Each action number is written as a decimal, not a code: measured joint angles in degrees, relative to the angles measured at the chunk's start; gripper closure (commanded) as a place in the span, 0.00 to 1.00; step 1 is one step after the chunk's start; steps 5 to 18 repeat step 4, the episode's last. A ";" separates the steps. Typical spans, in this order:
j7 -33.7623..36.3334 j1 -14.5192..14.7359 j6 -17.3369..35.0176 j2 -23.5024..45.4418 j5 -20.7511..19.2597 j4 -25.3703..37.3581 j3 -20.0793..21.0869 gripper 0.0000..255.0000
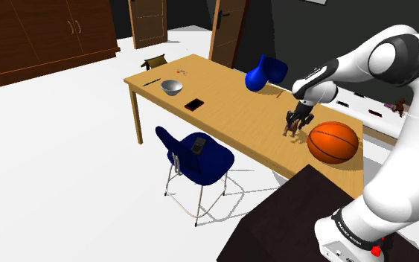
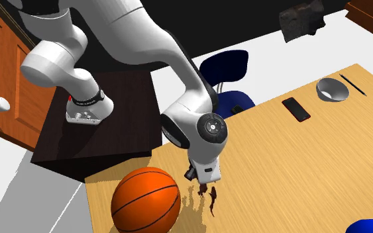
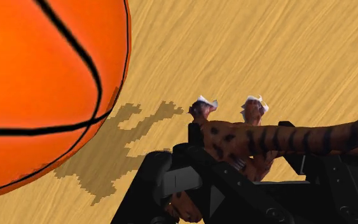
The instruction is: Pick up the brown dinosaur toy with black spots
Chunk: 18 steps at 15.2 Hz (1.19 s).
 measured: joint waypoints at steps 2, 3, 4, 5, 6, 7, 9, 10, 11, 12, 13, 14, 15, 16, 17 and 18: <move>0.25 0.18 -1.03 -1.01 -0.53 0.07 -0.36 1.00; 0.51 0.36 -1.65 -1.65 -0.87 0.07 -0.56 1.00; 0.59 0.42 -1.98 -1.97 -1.04 0.11 -0.66 1.00; 0.59 0.42 -1.98 -1.97 -1.04 0.11 -0.66 1.00; 0.59 0.42 -1.98 -1.97 -1.04 0.11 -0.66 1.00; 0.59 0.42 -1.98 -1.97 -1.04 0.11 -0.66 1.00; 0.59 0.42 -1.98 -1.97 -1.04 0.11 -0.66 1.00; 0.59 0.42 -1.98 -1.97 -1.04 0.11 -0.66 1.00; 0.59 0.42 -1.98 -1.97 -1.04 0.11 -0.66 1.00; 0.59 0.42 -1.98 -1.97 -1.04 0.11 -0.66 1.00; 0.59 0.42 -1.98 -1.97 -1.04 0.11 -0.66 1.00; 0.59 0.42 -1.98 -1.97 -1.04 0.11 -0.66 1.00; 0.59 0.42 -1.98 -1.97 -1.04 0.11 -0.66 1.00; 0.59 0.42 -1.98 -1.97 -1.04 0.11 -0.66 1.00; 0.59 0.42 -1.98 -1.97 -1.04 0.11 -0.66 1.00; 0.59 0.42 -1.98 -1.97 -1.04 0.11 -0.66 1.00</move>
